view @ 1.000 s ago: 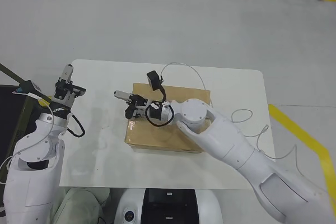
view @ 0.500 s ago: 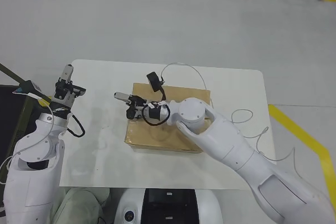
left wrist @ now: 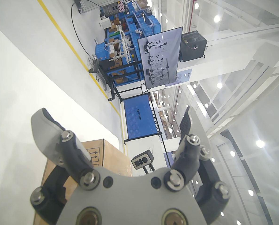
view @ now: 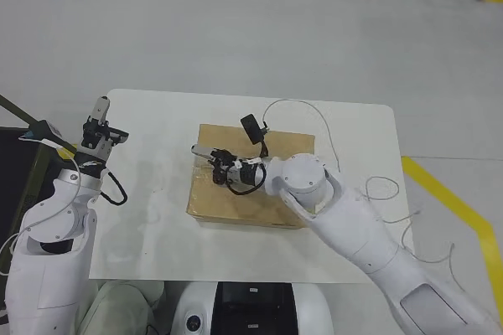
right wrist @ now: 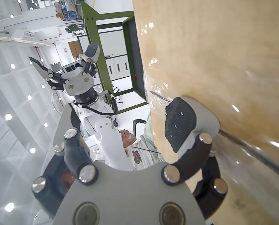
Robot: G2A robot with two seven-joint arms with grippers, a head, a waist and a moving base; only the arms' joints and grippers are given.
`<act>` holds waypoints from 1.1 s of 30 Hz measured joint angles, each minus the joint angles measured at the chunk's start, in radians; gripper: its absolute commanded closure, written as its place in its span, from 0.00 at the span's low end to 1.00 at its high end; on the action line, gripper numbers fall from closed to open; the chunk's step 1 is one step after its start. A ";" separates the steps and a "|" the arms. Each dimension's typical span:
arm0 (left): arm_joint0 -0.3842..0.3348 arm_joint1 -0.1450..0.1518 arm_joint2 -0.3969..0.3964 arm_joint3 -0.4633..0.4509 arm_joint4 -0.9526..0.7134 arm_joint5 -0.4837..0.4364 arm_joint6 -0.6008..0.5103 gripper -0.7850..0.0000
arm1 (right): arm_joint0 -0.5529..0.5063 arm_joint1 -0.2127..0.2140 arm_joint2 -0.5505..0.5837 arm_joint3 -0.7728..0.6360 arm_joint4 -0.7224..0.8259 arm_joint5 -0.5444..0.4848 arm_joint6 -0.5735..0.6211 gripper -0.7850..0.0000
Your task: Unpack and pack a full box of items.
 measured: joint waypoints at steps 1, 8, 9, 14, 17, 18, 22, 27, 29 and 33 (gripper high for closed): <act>0.000 0.000 0.000 0.000 0.000 0.000 0.000 0.00 | -0.015 0.007 0.014 -0.025 -0.016 0.023 0.003 0.00; 0.000 0.000 0.000 0.000 0.000 0.000 0.000 0.00 | -0.109 0.047 0.100 -0.165 -0.107 0.149 -0.002 0.00; 0.000 0.000 0.000 0.000 0.000 0.000 0.000 0.00 | -0.121 0.052 0.111 -0.180 -0.116 0.162 -0.003 0.00; 0.000 0.000 0.000 0.000 0.000 0.000 0.000 0.00 | -0.185 0.075 0.171 -0.258 -0.162 0.239 -0.009 0.00; 0.000 0.000 0.000 0.000 0.000 0.000 0.000 0.00 | -0.213 0.086 0.194 -0.307 -0.189 0.292 -0.007 0.00; 0.000 0.000 0.000 0.000 0.000 0.000 0.000 0.00 | -0.220 0.088 0.198 -0.319 -0.198 0.304 -0.007 0.00; 0.000 0.000 0.000 0.000 0.000 0.000 0.000 0.00 | -0.238 0.097 0.218 -0.341 -0.220 0.338 -0.009 0.00; 0.000 0.000 0.000 0.000 0.000 0.000 0.000 0.00 | -0.259 0.104 0.239 -0.358 -0.242 0.341 -0.027 0.00; 0.000 0.000 0.000 0.000 0.000 0.000 0.000 0.00 | -0.272 0.107 0.251 -0.368 -0.250 0.350 -0.040 0.00; 0.000 0.000 0.000 0.000 0.000 0.000 0.000 0.00 | -0.300 0.114 0.281 -0.389 -0.257 0.362 -0.053 0.00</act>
